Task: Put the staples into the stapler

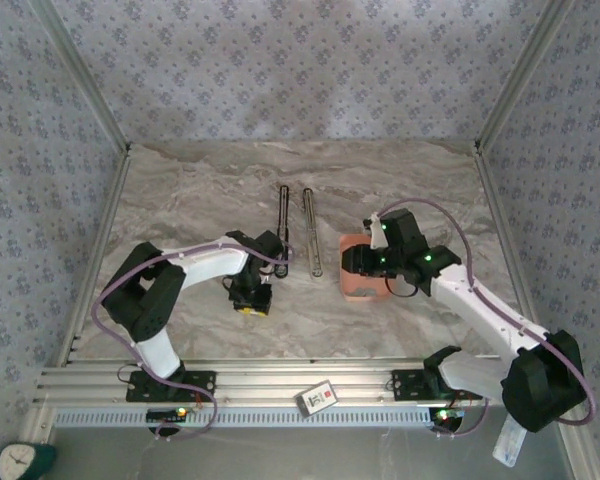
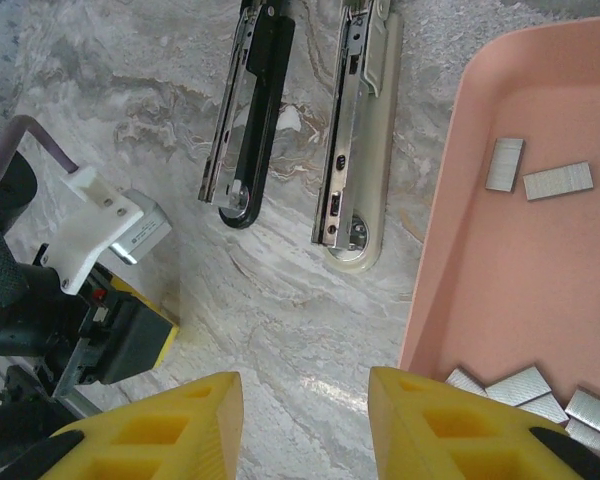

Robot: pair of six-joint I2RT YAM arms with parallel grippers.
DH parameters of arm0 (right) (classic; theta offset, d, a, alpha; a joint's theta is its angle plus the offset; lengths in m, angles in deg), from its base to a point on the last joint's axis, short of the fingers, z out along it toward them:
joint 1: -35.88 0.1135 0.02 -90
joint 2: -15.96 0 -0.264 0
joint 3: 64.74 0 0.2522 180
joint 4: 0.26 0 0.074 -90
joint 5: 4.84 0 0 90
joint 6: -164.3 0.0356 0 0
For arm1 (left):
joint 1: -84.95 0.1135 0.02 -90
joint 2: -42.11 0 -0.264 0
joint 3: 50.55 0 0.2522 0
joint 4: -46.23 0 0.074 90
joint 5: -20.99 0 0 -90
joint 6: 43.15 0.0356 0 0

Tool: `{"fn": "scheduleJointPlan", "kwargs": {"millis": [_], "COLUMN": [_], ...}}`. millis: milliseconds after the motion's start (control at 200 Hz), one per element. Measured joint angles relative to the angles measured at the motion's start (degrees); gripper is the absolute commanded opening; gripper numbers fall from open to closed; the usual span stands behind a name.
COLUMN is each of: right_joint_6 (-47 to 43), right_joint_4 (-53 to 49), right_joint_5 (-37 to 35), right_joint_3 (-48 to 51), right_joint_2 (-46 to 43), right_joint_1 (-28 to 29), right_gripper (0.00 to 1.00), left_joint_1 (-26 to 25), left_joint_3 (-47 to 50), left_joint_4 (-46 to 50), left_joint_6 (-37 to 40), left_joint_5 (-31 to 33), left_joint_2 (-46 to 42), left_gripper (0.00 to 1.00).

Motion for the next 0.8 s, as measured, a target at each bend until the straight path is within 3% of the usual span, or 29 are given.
{"fn": "scheduleJointPlan", "kwargs": {"millis": [310,490,630,800], "right_joint_6": [-0.2,-3.1,-7.3,-13.6], "right_joint_4": [-1.6,-4.6,-7.4,-11.4], "right_joint_5": [-3.7,-6.7,-9.2,-12.1], "right_joint_3": [-1.6,-5.7,-10.2,-16.3], "right_joint_2": [1.6,4.6,8.4,15.4], "right_joint_1": [4.6,9.1,13.7,21.0], "right_gripper": [0.38,0.39,0.43,0.43], "left_joint_1": [-0.6,1.4,7.2,20.5], "left_joint_3": [-1.2,-2.7,-2.5,0.4], "left_joint_4": [0.2,1.1,-0.3,-4.4], "left_joint_6": [-1.1,-1.5,-1.6,-1.2], "left_joint_5": [1.2,3.3,3.5,0.6], "left_joint_2": [-0.1,-5.9,-15.1,-20.0], "left_gripper": [0.56,0.73,0.85,0.89]}}
